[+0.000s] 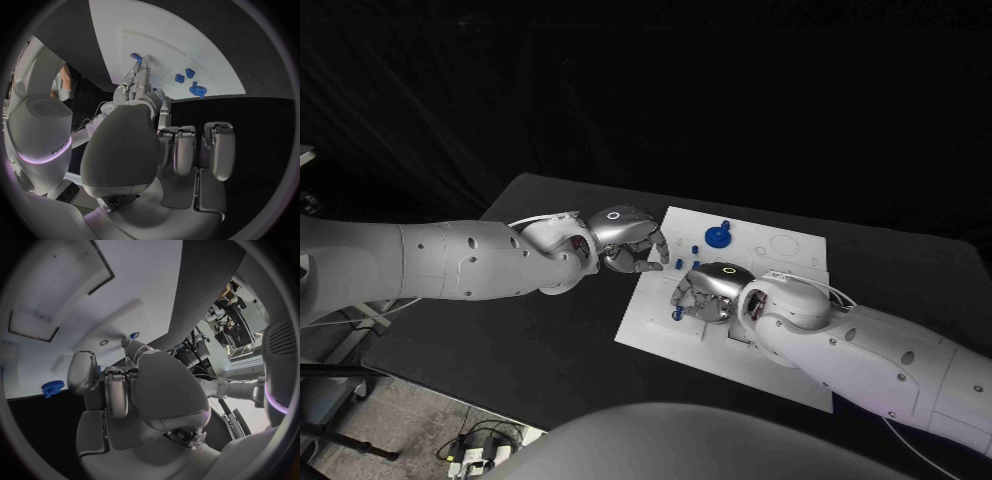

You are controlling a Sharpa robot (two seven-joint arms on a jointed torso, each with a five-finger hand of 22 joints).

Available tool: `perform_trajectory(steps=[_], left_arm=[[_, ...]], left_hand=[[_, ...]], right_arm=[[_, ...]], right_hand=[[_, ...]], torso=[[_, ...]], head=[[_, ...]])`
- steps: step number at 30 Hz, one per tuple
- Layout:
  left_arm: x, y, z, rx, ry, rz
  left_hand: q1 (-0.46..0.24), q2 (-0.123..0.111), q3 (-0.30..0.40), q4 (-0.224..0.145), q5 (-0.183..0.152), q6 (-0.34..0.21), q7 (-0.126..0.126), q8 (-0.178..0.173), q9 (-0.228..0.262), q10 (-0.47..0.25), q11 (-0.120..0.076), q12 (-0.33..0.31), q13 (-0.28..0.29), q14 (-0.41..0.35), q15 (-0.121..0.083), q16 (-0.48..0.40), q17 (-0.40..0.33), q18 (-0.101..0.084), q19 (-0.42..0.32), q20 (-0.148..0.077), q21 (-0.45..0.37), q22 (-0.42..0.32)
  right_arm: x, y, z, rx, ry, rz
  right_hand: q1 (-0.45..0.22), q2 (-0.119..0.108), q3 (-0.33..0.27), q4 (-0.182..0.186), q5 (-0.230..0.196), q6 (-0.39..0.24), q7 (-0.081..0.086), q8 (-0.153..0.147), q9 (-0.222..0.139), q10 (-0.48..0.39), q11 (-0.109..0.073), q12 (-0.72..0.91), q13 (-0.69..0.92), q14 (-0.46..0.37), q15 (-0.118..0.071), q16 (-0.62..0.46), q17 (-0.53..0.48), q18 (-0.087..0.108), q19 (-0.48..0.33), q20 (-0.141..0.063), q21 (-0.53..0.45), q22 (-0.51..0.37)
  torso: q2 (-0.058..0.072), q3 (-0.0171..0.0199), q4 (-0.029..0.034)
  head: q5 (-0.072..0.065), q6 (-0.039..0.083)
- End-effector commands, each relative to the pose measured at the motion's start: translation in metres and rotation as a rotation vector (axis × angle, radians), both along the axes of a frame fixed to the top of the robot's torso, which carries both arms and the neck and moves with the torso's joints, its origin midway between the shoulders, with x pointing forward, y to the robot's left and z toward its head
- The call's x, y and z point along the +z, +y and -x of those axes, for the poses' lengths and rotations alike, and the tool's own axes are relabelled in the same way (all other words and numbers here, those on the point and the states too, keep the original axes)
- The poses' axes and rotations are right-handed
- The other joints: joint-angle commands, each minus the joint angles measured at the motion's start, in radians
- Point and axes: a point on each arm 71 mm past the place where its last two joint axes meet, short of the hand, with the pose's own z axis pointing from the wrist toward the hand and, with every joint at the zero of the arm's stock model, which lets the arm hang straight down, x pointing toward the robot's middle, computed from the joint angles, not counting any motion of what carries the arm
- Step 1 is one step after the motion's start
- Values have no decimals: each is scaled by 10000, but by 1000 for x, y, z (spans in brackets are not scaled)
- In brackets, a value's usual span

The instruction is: Assemble the parts on the task board

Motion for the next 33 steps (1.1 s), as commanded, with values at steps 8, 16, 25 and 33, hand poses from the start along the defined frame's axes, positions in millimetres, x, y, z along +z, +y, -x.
perform_trajectory(steps=[8, 16, 25, 33], left_arm=[[-2, -2, -1, 72, 335, -18], [-2, -2, -1, 94, 402, -22], [-3, -2, -2, 141, 495, 3], [-4, -2, -2, 155, 560, -22]], left_hand=[[12, 123, 62, -9, 57, 38, 16, -39, -19, 1057, 58, 24, 2630, 1053, 80, 25, 2633, -75, 1078, 63, 24, 2633], [11, 131, 73, -9, 58, 46, 14, -37, -19, 1057, 58, 24, 2630, 1053, 81, 25, 2633, -75, 1078, 63, 24, 2633], [9, 142, 88, -9, 58, 53, 13, -36, -21, 1057, 57, 24, 2630, 1053, 81, 25, 2633, -75, 1078, 64, 24, 2633], [10, 153, 103, -10, 60, 56, 12, -37, -24, 1057, 57, 24, 2630, 1053, 81, 25, 2633, -75, 1078, 65, 24, 2633]], right_arm=[[-4, -4, -1, -38, -125, 321], [-5, -5, -1, -49, -101, 285], [-6, -5, -1, -43, -21, 275], [-7, -5, 0, -51, 56, 232]], right_hand=[[-135, -248, -250, -63, -76, 36, 24, 91, 179, 1087, 28, -45, 2327, 1042, 71, 35, 2634, 87, -105, 48, -73, 1496], [-287, -268, -621, 23, -226, 436, 56, 498, 603, 1087, 54, -45, 2327, 1042, 97, 35, 2634, 94, -129, 79, -117, 1482], [-290, -214, -833, 39, -237, 587, 45, 748, 932, 1087, 55, -45, 2327, 1042, 101, 35, 2634, 104, -154, 88, -166, 1471], [-327, -227, -1034, 64, -248, 629, 33, 923, 1208, 1087, 52, -45, 2327, 1042, 102, 35, 2634, 108, -168, 93, -198, 1465]], torso=[[3, 1, -3], [0, 1, 0], [5, 0, 2], [2, 3, 4]], head=[[1, -1], [-1, -1], [-5, -1], [6, -1]])
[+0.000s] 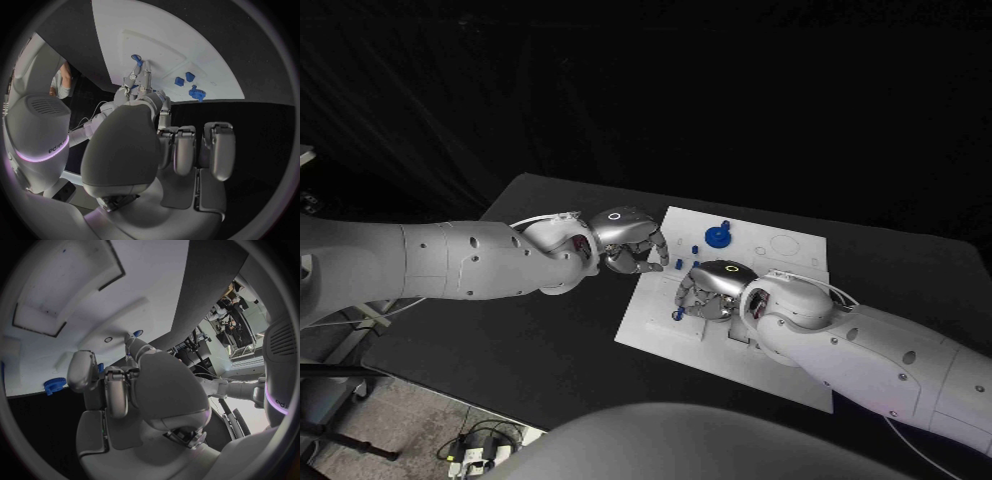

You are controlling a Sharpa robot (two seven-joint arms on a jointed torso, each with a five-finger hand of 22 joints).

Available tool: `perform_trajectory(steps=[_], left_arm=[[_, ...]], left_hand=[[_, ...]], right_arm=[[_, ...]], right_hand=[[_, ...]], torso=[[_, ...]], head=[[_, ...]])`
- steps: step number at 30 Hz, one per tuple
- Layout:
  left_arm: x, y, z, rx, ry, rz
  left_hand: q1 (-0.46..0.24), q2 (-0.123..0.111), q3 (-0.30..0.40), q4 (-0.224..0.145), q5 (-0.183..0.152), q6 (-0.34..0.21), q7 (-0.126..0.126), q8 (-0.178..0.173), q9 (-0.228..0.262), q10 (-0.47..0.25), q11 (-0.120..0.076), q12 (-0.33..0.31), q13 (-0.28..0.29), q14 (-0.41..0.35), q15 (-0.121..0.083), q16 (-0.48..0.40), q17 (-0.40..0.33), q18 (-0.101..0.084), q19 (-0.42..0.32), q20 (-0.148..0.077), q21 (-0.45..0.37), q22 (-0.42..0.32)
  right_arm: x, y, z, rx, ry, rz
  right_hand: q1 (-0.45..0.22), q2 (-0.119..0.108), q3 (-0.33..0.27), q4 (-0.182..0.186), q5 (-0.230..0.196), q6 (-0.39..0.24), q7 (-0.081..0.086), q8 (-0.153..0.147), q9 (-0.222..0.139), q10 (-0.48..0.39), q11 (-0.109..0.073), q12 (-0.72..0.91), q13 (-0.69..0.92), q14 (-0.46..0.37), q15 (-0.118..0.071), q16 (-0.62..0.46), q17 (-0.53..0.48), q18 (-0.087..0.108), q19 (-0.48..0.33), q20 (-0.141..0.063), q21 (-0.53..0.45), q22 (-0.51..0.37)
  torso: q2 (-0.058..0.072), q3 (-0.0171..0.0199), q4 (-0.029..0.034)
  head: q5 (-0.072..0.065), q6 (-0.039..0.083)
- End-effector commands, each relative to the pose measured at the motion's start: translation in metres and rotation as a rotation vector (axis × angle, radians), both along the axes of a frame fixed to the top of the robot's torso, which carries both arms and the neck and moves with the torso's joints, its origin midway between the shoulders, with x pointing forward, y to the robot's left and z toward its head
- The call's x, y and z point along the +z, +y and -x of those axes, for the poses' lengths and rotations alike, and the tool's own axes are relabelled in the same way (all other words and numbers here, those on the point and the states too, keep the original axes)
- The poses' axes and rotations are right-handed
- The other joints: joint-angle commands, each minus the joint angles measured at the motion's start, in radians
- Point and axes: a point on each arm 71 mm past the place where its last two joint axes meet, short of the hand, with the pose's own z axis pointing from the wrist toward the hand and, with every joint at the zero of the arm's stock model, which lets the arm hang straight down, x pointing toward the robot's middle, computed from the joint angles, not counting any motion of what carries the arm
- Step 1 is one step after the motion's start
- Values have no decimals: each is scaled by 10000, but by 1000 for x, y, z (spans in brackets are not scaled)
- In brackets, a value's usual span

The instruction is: Assemble the parts on the task board

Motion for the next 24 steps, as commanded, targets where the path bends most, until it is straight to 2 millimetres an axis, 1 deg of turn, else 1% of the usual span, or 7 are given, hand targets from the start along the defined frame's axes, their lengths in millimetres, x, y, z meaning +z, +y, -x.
perform_trajectory(steps=[1, 10, 11, 13, 15, 16, 24], left_arm=[[-1, -1, 0, 20, 198, -7], [-2, -1, 0, 19, 272, -36], [-2, -1, 0, 17, 278, -38], [-2, -1, 0, 13, 289, -41], [-2, -1, -1, 11, 298, -43], [-2, -2, -1, 10, 301, -43], [-3, -2, -1, 13, 340, -54]], left_hand=[[15, 76, 60, -16, 62, 57, 11, -38, -17, 1057, 56, 24, 2633, 1053, 82, 25, 2635, -75, 1077, 66, 24, 2633], [22, 84, 75, -19, 64, 57, 12, -40, -20, 1057, 56, 24, 2633, 1053, 82, 25, 2635, -75, 1077, 66, 24, 2633], [22, 84, 75, -19, 64, 57, 12, -40, -20, 1057, 56, 24, 2633, 1053, 82, 25, 2635, -75, 1077, 66, 24, 2633], [22, 84, 75, -19, 64, 57, 12, -40, -20, 1057, 56, 24, 2633, 1053, 82, 25, 2635, -75, 1077, 66, 24, 2633], [22, 84, 75, -19, 64, 57, 12, -40, -20, 1057, 56, 24, 2633, 1053, 82, 25, 2635, -75, 1077, 66, 24, 2633], [22, 84, 75, -19, 64, 57, 12, -40, -20, 1057, 56, 24, 2633, 1053, 82, 25, 2635, -75, 1077, 66, 24, 2633], [29, 95, 93, -19, 68, 51, 15, -45, -25, 1057, 56, 24, 2633, 1053, 82, 25, 2635, -75, 1077, 67, 24, 2633]], right_arm=[[-7, -2, 3, 84, 218, 311], [-8, -2, 4, 97, 282, 275], [-8, -2, 4, 97, 287, 278], [-8, -2, 4, 88, 304, 297], [-8, -2, 4, 76, 317, 319], [-8, -2, 4, 75, 323, 326], [-8, -1, 4, 108, 337, 331]], right_hand=[[-112, -35, -124, 6, -64, 88, -12, 81, 99, 1108, 32, 22, 2332, 1079, 64, 35, 2627, 108, -61, -15, -60, 1468], [-189, -139, -379, 51, -64, -17, -38, 185, 374, 1108, 27, 22, 2332, 1079, 63, 35, 2627, 118, -91, -13, -118, 1455], [-191, -162, -420, 55, -61, -138, -29, 141, 393, 1108, 29, 22, 2332, 1079, 63, 35, 2627, 120, -98, -13, -131, 1451], [-170, -210, -489, 61, -58, -569, -28, -74, 364, 1108, 34, 22, 2332, 1079, 69, 35, 2627, 124, -111, -8, -162, 1444], [-120, -248, -516, 75, -50, -1217, -90, -470, 202, 1108, 33, 22, 2332, 1079, 77, 35, 2627, 162, -246, 1, -342, 1391], [-102, -258, -526, 88, -49, -1342, -127, -569, 153, 1108, 32, 22, 2332, 1079, 79, 35, 2627, 178, -308, 4, -424, 1367], [-132, -258, -563, 151, -50, -1364, -165, -632, 110, 1108, 35, 22, 2332, 1079, 83, 35, 2627, 205, -410, 10, -561, 1329]], torso=[[-4, 3, 0], [0, -1, -2], [0, -1, -3], [2, -1, -3], [-1, -2, -9], [-3, -2, -11], [-5, 2, -2]], head=[[13, -1], [28, -1], [29, -1], [30, -1], [38, -1], [43, -1], [34, -1]])
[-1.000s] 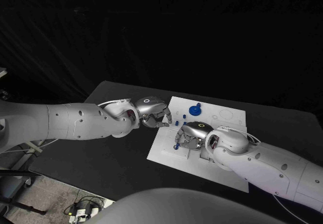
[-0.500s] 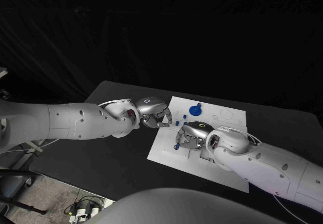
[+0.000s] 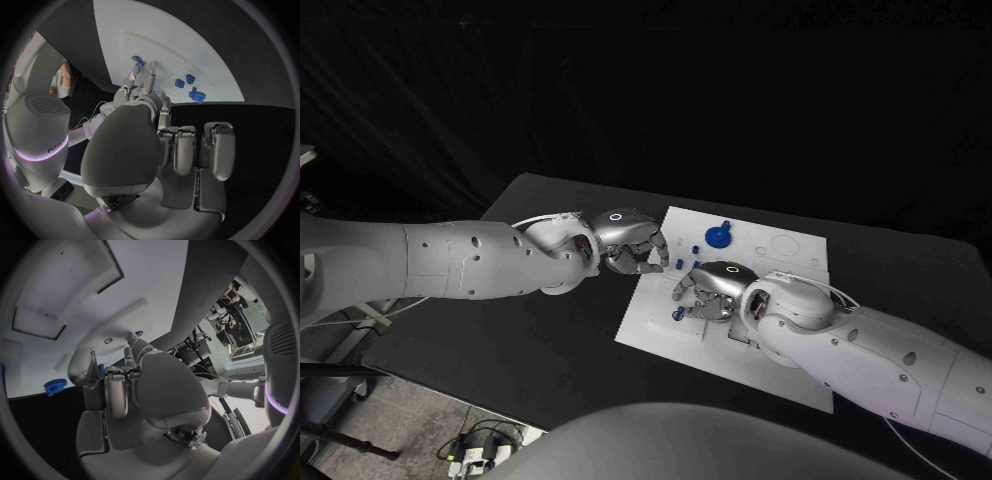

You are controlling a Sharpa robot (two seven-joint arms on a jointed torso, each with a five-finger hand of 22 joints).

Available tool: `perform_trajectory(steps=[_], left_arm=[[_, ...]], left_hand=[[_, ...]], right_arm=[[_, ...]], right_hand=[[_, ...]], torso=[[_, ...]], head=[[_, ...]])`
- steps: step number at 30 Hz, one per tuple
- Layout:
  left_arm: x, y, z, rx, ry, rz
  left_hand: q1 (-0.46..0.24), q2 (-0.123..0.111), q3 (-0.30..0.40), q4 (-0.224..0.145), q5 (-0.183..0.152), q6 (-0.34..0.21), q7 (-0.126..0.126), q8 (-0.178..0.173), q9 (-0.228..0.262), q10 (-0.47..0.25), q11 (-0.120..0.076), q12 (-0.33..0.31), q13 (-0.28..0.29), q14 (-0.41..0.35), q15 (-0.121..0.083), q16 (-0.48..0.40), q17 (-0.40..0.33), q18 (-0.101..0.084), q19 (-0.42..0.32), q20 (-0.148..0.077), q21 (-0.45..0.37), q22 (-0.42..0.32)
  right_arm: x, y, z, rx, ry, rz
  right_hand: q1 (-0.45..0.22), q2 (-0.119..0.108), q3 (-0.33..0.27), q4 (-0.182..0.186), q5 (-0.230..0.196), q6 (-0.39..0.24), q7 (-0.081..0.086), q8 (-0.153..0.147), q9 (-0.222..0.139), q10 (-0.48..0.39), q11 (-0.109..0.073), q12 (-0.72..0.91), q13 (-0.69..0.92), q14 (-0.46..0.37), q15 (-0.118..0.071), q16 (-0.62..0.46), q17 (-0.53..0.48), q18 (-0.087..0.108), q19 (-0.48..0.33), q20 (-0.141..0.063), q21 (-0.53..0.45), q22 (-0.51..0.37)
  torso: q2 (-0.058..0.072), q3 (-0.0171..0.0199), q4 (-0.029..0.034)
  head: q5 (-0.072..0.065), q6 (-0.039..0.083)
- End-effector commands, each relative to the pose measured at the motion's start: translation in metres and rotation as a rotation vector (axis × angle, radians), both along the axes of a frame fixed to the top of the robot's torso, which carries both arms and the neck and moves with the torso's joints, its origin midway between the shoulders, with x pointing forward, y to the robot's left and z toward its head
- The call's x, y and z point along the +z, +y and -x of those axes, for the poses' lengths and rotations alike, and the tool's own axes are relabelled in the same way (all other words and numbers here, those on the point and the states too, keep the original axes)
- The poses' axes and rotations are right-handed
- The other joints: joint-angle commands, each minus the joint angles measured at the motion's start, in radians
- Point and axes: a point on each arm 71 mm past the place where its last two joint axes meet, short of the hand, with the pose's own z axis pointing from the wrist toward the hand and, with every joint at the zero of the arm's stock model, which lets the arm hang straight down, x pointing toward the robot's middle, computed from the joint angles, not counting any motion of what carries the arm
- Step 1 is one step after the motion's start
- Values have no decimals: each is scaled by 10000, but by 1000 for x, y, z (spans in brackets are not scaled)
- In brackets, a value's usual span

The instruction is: Assemble the parts on the task board

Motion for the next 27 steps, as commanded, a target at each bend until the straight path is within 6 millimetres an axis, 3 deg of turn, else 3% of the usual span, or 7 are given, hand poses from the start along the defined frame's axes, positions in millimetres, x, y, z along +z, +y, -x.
perform_trajectory(steps=[1, 7, 19, 27], left_arm=[[-1, -1, 0, -4, 171, -8], [-1, -2, 0, -8, 195, -17], [-2, -2, 0, -24, 238, -33], [-2, -2, 0, -14, 260, -46]], left_hand=[[31, 99, 67, 12, 69, 49, 16, -47, -19, 1057, 57, 24, 2634, 1054, 82, 25, 2628, -74, 1077, 68, 24, 2633], [31, 99, 67, 12, 69, 49, 16, -47, -19, 1057, 57, 24, 2634, 1054, 82, 25, 2628, -74, 1077, 68, 24, 2633], [37, 108, 82, 11, 72, 46, 18, -50, -22, 1057, 58, 24, 2634, 1054, 83, 25, 2628, -74, 1077, 68, 24, 2633], [37, 108, 82, 11, 72, 46, 18, -50, -22, 1057, 58, 24, 2634, 1054, 83, 25, 2628, -74, 1077, 68, 24, 2633]], right_arm=[[-7, -1, 4, 147, 264, 353], [-7, -1, 4, 161, 307, 386], [-9, 1, 5, 238, 572, 417], [-9, 1, 6, 268, 649, 298]], right_hand=[[-18, -58, -30, 27, -52, -35, -27, -59, -10, 1104, -4, -3, 2036, 1043, 48, 35, 2630, 205, -35, -6, -61, 1332], [15, 15, -15, 65, -6, 145, -24, -16, -8, 1104, -5, -3, 2036, 1043, 50, 35, 2630, 209, -57, -1, -101, 1326], [343, 243, 190, -55, 478, 693, 23, 96, -8, 1104, -15, -3, 2036, 1043, 40, 35, 2630, 229, -130, -7, -222, 1313], [345, 269, 163, -68, 480, 1194, 86, 288, 99, 1104, -3, -3, 2036, 1043, 46, 35, 2630, 227, -137, -7, -239, 1317]], torso=[[-1, 1, 4], [3, 1, 9], [-3, 0, -1], [3, 1, 2]], head=[[14, -1], [-2, -1], [21, -1], [14, -1]])
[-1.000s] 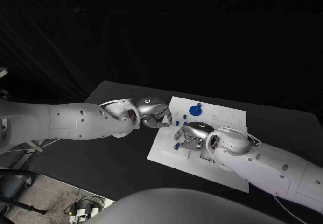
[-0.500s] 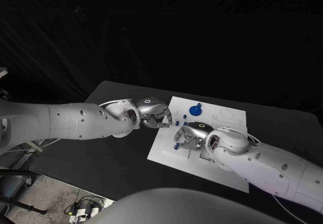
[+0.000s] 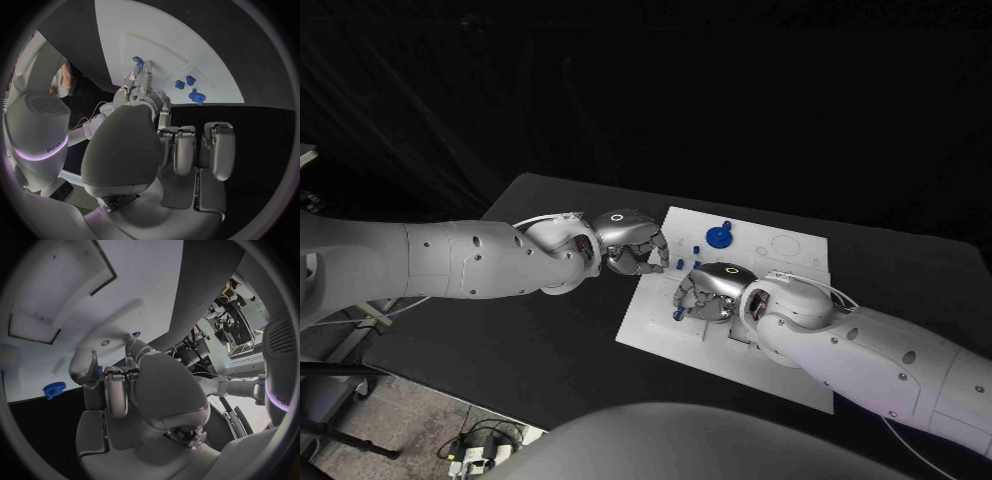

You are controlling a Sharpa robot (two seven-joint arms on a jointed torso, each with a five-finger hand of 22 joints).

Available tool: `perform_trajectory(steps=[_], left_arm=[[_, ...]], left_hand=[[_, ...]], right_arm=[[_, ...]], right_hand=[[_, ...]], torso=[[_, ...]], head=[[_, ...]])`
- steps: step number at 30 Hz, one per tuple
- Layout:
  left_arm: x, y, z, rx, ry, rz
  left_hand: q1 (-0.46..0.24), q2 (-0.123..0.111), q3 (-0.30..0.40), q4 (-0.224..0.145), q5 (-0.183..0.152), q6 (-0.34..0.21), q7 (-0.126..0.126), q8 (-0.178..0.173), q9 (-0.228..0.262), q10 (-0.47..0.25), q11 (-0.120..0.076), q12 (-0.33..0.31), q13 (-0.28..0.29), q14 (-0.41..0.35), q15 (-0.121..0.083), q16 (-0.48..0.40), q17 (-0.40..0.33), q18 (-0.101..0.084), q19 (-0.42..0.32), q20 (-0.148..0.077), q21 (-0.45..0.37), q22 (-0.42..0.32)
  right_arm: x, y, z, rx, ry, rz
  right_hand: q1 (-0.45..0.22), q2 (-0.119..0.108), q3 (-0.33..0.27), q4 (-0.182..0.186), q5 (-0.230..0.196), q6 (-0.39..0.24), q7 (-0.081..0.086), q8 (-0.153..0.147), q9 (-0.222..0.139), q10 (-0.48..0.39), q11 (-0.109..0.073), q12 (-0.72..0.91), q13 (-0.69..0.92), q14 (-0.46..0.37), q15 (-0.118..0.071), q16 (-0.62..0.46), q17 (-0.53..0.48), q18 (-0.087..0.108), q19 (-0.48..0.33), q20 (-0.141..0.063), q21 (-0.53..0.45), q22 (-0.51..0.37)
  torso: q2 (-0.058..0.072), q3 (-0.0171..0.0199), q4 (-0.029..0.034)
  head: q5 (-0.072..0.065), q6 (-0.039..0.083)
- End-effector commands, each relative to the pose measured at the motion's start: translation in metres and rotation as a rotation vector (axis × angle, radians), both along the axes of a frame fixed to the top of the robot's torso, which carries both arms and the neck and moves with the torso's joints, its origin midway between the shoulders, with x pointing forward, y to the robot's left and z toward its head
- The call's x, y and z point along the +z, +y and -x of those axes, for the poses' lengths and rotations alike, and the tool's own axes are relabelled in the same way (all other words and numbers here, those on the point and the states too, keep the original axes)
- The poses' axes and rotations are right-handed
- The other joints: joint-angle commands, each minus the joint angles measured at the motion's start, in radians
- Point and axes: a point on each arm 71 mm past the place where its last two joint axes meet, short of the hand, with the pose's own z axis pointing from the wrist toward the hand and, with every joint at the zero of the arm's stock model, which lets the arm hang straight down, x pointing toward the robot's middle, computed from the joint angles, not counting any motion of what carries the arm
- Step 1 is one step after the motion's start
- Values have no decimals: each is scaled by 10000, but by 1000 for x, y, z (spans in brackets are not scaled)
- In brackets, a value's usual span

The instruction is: Assemble the parts on the task board

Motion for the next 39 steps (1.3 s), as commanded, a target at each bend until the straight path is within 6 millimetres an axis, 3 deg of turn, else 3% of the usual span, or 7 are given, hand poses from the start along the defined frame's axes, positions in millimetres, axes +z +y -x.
perform_trajectory(steps=[1, 20, 28, 39], left_arm=[[-1, -1, 0, -7, 151, -14], [-1, -2, 0, 7, 224, -44], [-1, -2, 0, 25, 261, -59], [-2, -1, 0, 74, 320, -100]], left_hand=[[-4, 67, 53, -17, 36, 47, 17, -50, -14, 1057, 58, 24, 2635, 1054, 82, 25, 2632, -75, 1077, 68, 24, 2633], [1, 79, 75, -16, 39, 41, 23, -56, -19, 1057, 61, 24, 2635, 1054, 84, 25, 2632, -75, 1077, 69, 24, 2633], [3, 85, 83, -16, 39, 37, 25, -59, -22, 1057, 63, 24, 2635, 1054, 85, 25, 2632, -75, 1077, 70, 24, 2633], [-5, 97, 98, -9, 38, 30, 33, -66, -28, 1057, 68, 24, 2635, 1054, 87, 25, 2632, -75, 1077, 71, 24, 2633]], right_arm=[[-8, -1, 5, 202, 378, 313], [-1, -7, 4, 73, -197, -241], [26, -9, 4, 551, -887, -427], [60, -18, 13, 1528, -2567, -13]], right_hand=[[78, 4, 9, 15, -9, 182, 12, 100, 94, 1097, 3, -32, 1144, 1043, 48, 34, 2632, 72, -64, -5, -42, 1312], [95, 23, -203, -16, -389, 605, 300, 356, 462, 1097, 160, -32, 1144, 1043, 154, 34, 2632, 88, -183, 62, -203, 1272], [67, -8, -302, 13, -490, 617, 381, 374, 547, 1097, 225, -32, 1144, 1043, 202, 34, 2632, 103, -245, 99, -296, 1245], [36, -84, -438, 55, -285, 646, 458, 390, 681, 1097, 367, -32, 1144, 1043, 311, 34, 2632, 93, -237, 185, -327, 1239]], torso=[[5, 1, 2], [1, 3, 7], [1, 0, 8], [3, 2, -7]], head=[[-8, -1], [44, -1], [77, -1], [162, -1]])
